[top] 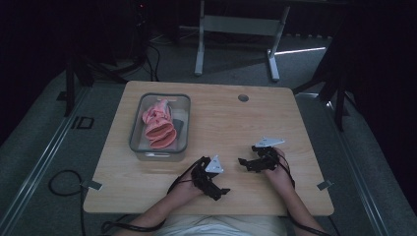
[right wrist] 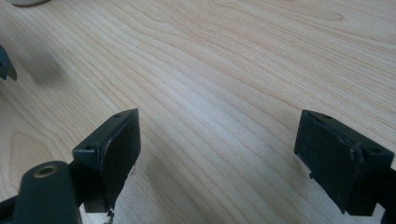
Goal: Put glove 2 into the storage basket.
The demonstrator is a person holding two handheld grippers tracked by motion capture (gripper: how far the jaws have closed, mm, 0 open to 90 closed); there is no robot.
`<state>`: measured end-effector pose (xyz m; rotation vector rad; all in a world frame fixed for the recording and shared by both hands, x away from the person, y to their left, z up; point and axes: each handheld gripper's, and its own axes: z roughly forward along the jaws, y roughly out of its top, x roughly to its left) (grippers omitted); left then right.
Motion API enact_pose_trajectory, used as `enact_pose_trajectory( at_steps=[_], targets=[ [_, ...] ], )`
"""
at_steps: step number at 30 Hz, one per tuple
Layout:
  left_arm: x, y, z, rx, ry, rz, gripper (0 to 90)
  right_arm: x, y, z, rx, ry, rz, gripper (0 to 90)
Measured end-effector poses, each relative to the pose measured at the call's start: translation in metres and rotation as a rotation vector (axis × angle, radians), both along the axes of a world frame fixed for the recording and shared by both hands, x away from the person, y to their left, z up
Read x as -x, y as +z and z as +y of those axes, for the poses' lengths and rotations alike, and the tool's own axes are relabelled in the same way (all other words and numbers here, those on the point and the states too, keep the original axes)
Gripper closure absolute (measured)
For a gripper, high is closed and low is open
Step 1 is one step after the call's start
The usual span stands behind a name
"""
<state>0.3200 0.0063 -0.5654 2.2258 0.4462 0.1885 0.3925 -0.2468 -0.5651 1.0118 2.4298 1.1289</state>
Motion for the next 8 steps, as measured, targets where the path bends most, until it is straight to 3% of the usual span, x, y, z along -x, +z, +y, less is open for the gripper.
enact_pose_trajectory(
  at_steps=[8],
  targets=[
    [0.0007,-0.0010,0.0002,-0.001,-0.003,-0.002,0.9,0.0003,0.0001,-0.0003,-0.004,0.000,-0.001,14.3]
  ],
)
